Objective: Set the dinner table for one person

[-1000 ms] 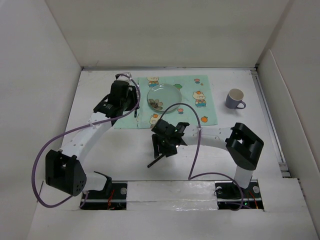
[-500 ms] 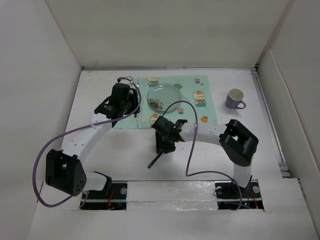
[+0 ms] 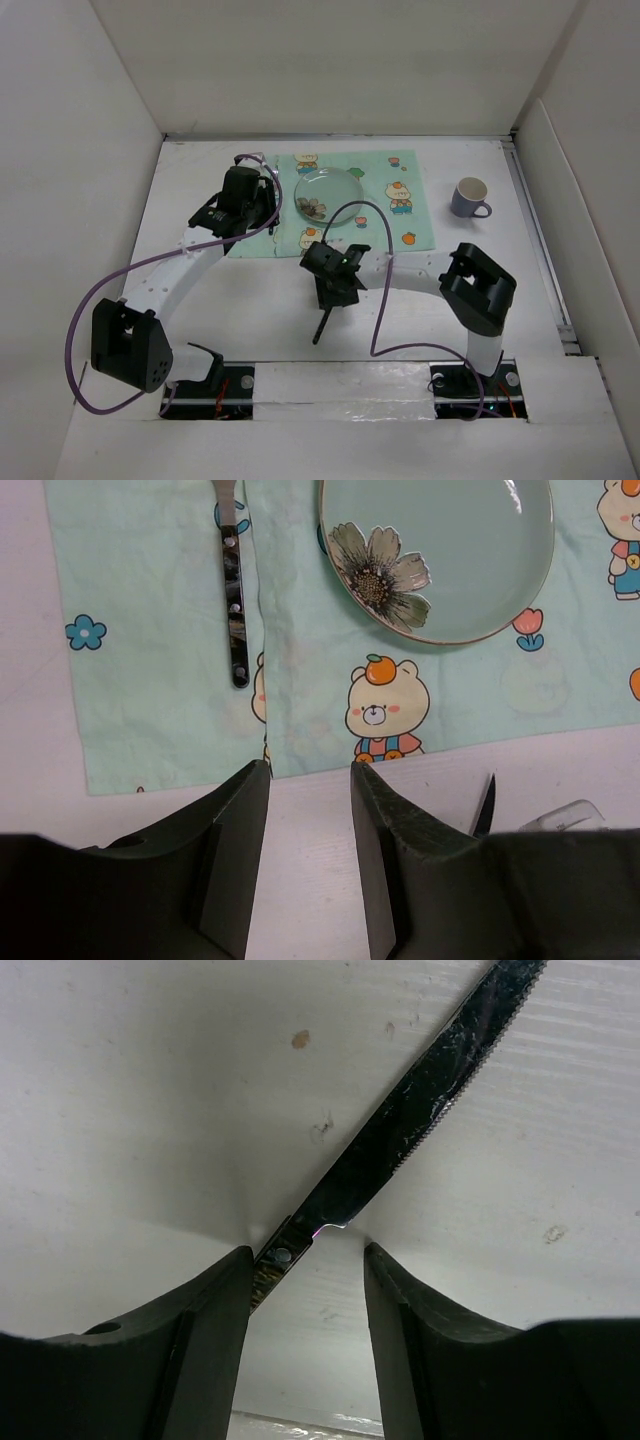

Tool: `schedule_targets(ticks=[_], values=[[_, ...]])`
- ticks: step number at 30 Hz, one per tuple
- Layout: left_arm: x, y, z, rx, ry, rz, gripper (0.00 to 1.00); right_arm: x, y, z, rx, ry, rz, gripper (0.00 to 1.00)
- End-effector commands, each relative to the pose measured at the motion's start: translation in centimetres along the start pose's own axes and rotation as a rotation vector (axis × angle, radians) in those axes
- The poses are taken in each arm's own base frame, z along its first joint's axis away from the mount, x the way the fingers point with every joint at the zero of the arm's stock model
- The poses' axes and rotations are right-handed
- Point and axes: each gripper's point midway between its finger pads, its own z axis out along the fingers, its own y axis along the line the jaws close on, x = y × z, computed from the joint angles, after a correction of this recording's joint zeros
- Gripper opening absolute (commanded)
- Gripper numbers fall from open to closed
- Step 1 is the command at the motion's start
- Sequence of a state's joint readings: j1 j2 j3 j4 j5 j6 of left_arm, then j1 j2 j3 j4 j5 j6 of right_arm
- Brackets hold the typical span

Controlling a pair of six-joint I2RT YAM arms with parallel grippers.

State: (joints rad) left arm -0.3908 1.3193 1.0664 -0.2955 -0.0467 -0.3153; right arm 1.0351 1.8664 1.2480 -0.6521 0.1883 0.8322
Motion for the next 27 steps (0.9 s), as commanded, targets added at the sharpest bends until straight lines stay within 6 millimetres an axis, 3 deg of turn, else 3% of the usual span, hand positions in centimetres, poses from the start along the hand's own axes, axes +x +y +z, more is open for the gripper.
schedule_targets(ticks=[1,7,11,13,14,17,19,20,23,24,27], values=[[-2.7,-0.5,-0.7,0.012,-0.074,-0.002,0.35,1.3,-2.0,-0.9,0.09,0.012,-0.077,0.53],[-3.1,-0.6,-0.8,0.012,-0.076,0.004,0.35,2.7,0.0,-0.2,0.025,0.06,-0.061,0.36],[-2.9,-0.5,-1.0,0.01,-0.07,0.006,0.35,3.4,-1.1,0.4,0.062,0.068,-0.053,0.37],[-2.8,-0.5,-1.0,0.012,-0.07,0.006,0.35,3.7,-2.0,0.6,0.089,0.066,-0.054,0.32],[-2.9,-0.6,-1.1,0.012,-0.071,0.004,0.35,4.3,-2.8,0.9,0.108,0.076,-0.055,0.29],[-3.2,-0.6,-1.2,0.012,-0.078,0.002,0.35,4.4,-3.9,0.3,0.105,0.063,-0.041,0.0],[-3.4,-0.7,-1.3,0.011,-0.081,0.002,0.35,3.4,-4.6,-1.2,0.103,0.018,-0.021,0.0],[-3.8,-0.8,-1.5,0.014,-0.092,0.001,0.35,2.1,-4.4,-3.1,0.06,-0.025,-0.016,0.0],[-4.6,-1.2,-1.7,0.028,-0.106,-0.002,0.35,-1.4,-5.6,-6.1,0.026,-0.104,0.008,0.0],[-4.6,-1.3,-1.6,0.032,-0.106,-0.004,0.35,-4.1,-6.4,-7.8,0.002,-0.158,0.061,0.0],[-5.1,-2.1,-1.5,0.065,-0.106,-0.003,0.35,-8.3,-8.6,-9.0,-0.002,-0.213,0.06,0.0]])
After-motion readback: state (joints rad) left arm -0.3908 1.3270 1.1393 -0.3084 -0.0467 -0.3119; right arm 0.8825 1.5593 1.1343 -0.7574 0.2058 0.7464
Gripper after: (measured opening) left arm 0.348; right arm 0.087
